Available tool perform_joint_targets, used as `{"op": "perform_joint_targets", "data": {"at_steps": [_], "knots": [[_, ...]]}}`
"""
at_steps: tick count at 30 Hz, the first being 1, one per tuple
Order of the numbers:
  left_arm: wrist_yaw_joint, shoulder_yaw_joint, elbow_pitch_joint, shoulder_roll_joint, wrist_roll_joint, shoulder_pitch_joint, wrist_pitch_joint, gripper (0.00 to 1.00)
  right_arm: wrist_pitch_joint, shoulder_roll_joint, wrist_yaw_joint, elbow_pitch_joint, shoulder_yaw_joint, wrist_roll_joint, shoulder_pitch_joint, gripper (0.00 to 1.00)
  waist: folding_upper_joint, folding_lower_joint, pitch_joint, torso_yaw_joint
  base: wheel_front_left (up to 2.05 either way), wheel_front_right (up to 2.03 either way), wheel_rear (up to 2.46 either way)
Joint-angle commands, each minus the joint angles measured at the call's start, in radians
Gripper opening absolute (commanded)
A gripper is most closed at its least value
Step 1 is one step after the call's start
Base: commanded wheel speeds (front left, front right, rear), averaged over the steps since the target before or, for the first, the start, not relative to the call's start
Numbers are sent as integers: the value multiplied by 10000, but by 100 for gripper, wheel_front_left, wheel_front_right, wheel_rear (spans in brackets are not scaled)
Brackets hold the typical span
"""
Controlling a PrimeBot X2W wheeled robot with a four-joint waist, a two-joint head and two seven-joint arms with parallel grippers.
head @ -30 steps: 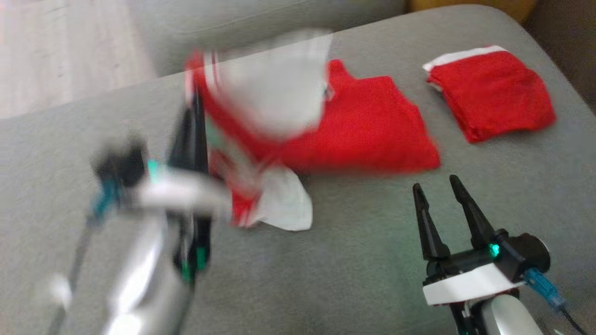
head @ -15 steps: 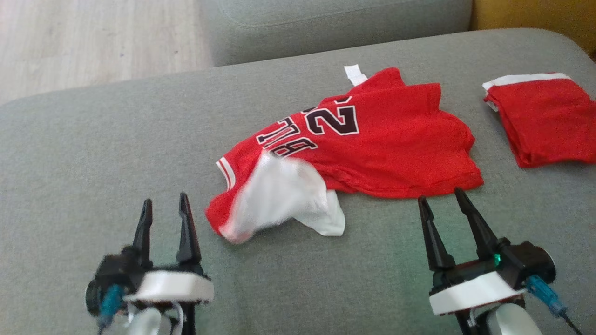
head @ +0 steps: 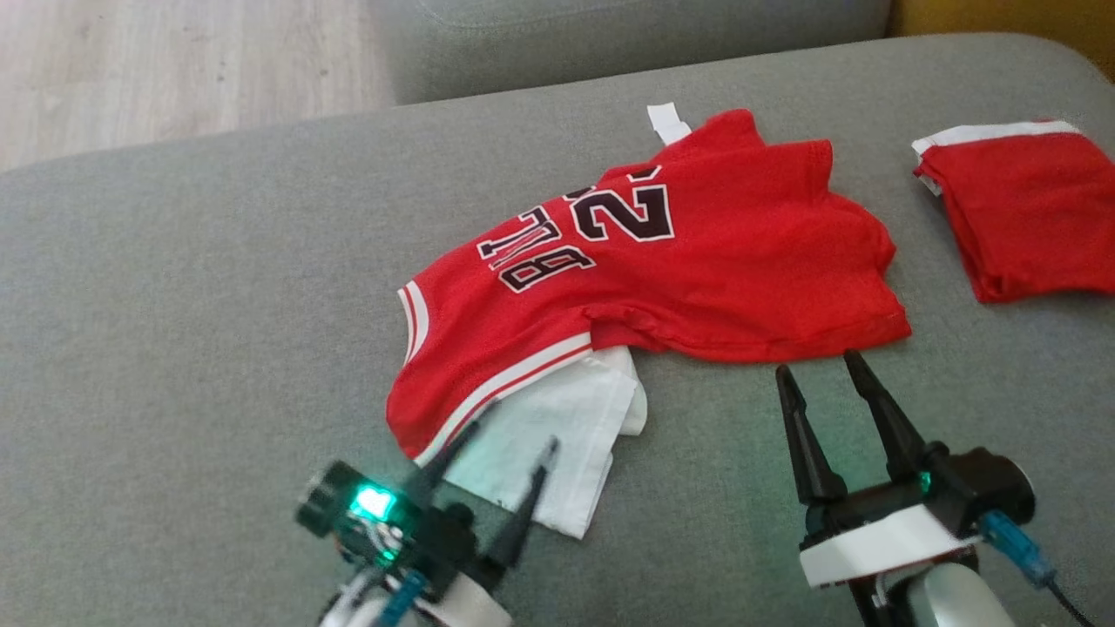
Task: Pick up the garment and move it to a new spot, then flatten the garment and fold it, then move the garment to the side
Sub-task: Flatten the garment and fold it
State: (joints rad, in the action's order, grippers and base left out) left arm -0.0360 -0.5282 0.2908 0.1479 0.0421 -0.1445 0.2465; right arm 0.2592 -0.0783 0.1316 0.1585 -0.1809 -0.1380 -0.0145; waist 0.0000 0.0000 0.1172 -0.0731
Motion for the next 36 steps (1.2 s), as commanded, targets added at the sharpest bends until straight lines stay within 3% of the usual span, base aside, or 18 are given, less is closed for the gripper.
{"op": "perform_joint_targets", "data": {"at_steps": [1, 9, 20, 21, 22, 24, 28, 36], "knots": [[-84, 141, -180, 80, 79, -321, 0, 100, 26, -143, -9, -282, -200, 5, 364, 100, 0, 0, 81, -66, 0, 0, 0], [-692, -1118, 669, 254, 348, -295, -273, 100, 26, -170, -9, -334, -65, 12, 473, 100, 0, 0, 407, -215, 0, 0, 0], [-894, -1996, 1998, 274, 208, -1080, -740, 100, 26, -147, -9, -365, -87, 36, 692, 100, 0, 0, 788, -287, 0, 0, 0], [-897, -2022, 2120, 266, 197, -1142, -773, 91, 26, -149, -9, -363, -88, 36, 699, 100, 0, 0, 804, -296, 0, 0, 0], [-898, -2023, 2237, 252, 169, -1189, -805, 65, 26, -151, -9, -360, -88, 39, 706, 100, 0, 0, 814, -305, 0, 0, 0], [-896, -2043, 2435, 243, 154, -1268, -844, 0, 26, -150, -9, -355, -76, 41, 710, 100, 0, 0, 818, -318, 0, 0, 0], [-785, -1987, 2541, 230, 38, -1331, -665, 0, 26, -148, -9, -338, -4, 58, 671, 100, 0, 0, 767, -273, 0, 0, 0], [379, -1038, 934, 759, -324, -1109, 0, 0, 26, -277, -9, -204, 285, -65, 457, 100, 0, 0, 552, 22, 0, 0, 0]]}}
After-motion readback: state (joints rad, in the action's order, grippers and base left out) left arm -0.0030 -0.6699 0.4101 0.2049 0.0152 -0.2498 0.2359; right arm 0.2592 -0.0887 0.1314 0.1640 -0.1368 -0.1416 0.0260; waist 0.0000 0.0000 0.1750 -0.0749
